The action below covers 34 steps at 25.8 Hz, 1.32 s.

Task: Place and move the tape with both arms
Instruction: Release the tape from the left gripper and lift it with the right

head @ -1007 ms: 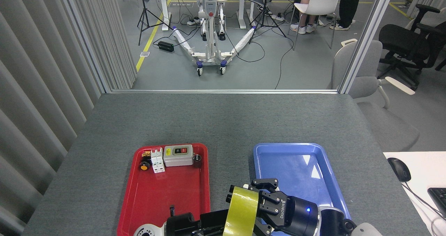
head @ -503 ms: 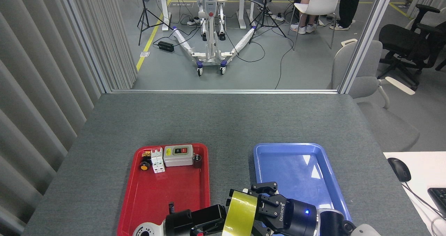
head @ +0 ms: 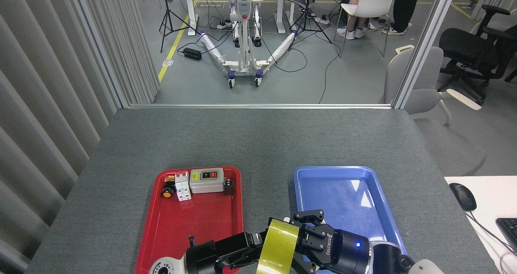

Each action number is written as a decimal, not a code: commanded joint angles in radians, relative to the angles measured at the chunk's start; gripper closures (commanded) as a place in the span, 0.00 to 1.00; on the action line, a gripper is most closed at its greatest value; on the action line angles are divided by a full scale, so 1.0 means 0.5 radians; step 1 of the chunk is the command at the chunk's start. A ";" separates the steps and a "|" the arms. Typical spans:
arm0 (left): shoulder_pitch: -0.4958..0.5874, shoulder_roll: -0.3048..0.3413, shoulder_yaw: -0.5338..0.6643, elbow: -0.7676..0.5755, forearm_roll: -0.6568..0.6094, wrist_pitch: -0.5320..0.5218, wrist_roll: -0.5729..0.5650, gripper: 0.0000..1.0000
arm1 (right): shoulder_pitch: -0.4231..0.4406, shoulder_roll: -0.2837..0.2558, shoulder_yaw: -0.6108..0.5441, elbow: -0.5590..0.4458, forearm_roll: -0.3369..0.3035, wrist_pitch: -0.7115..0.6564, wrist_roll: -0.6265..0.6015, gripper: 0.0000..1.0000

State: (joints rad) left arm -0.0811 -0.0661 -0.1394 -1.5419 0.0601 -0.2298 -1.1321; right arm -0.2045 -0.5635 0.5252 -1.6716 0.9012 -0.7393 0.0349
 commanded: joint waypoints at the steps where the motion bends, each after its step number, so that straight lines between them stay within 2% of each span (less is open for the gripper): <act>1: 0.000 -0.021 0.156 0.028 0.000 -0.034 0.166 0.00 | 0.004 -0.002 -0.001 -0.001 -0.002 -0.040 -0.015 0.74; 6: 0.000 -0.021 0.297 0.034 0.003 -0.218 0.292 0.00 | 0.007 -0.005 -0.059 -0.001 -0.023 -0.077 -0.015 0.74; 9: 0.000 -0.024 0.359 0.062 -0.013 -0.430 0.442 0.00 | 0.044 -0.002 -0.268 -0.001 -0.029 -0.092 -0.015 0.75; 11: 0.000 -0.027 0.359 0.089 -0.132 -0.599 0.580 0.00 | 0.105 -0.002 -0.437 0.005 -0.029 -0.092 -0.012 0.75; 13: 0.000 -0.027 0.359 0.083 -0.491 -0.691 0.764 0.00 | 0.176 -0.002 -0.642 0.024 -0.029 -0.092 -0.008 0.76; 16: 0.000 -0.033 0.349 0.013 -1.215 -0.697 1.154 0.00 | 0.268 0.013 -0.952 0.036 -0.029 -0.092 0.065 0.76; 19: 0.033 -0.040 0.340 -0.116 -1.829 -0.691 1.506 0.00 | 0.326 0.133 -1.192 0.091 -0.029 -0.092 0.280 0.77; 20: 0.052 -0.049 0.334 -0.147 -2.028 -0.645 1.623 0.00 | 0.326 0.188 -1.241 0.094 -0.026 -0.040 0.366 0.77; 21: 0.073 -0.070 0.328 -0.177 -2.219 -0.495 1.740 0.00 | 0.323 0.219 -1.274 0.097 -0.026 0.067 0.449 0.78; 22: 0.098 -0.086 0.297 -0.211 -2.366 -0.218 1.822 0.00 | 0.320 0.228 -1.287 0.097 -0.023 0.196 0.541 0.78; 24: 0.116 -0.061 0.144 -0.245 -2.427 0.328 1.869 0.00 | 0.283 0.225 -1.287 0.110 -0.008 0.494 0.731 0.77; 26: 0.116 -0.058 0.043 -0.263 -2.430 0.665 1.856 0.00 | 0.206 0.225 -1.274 0.165 -0.002 0.782 0.936 0.77; 29: 0.159 -0.055 0.030 -0.309 -2.507 0.736 1.841 0.02 | 0.065 0.179 -1.164 0.373 -0.005 1.074 1.114 0.76; 31: 0.187 -0.055 0.030 -0.334 -2.651 0.736 1.881 0.01 | -0.100 0.142 -1.008 0.570 -0.029 1.209 1.170 0.76; 34: 0.233 -0.073 0.040 -0.340 -2.792 0.723 2.074 0.00 | -0.312 0.019 -0.771 0.901 -0.081 1.334 1.268 0.75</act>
State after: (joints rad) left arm 0.0145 -0.0957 -0.1202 -1.7036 -1.2724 0.1266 -0.1655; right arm -0.2645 -0.5081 0.0403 -1.3604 0.8833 -0.1474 0.6161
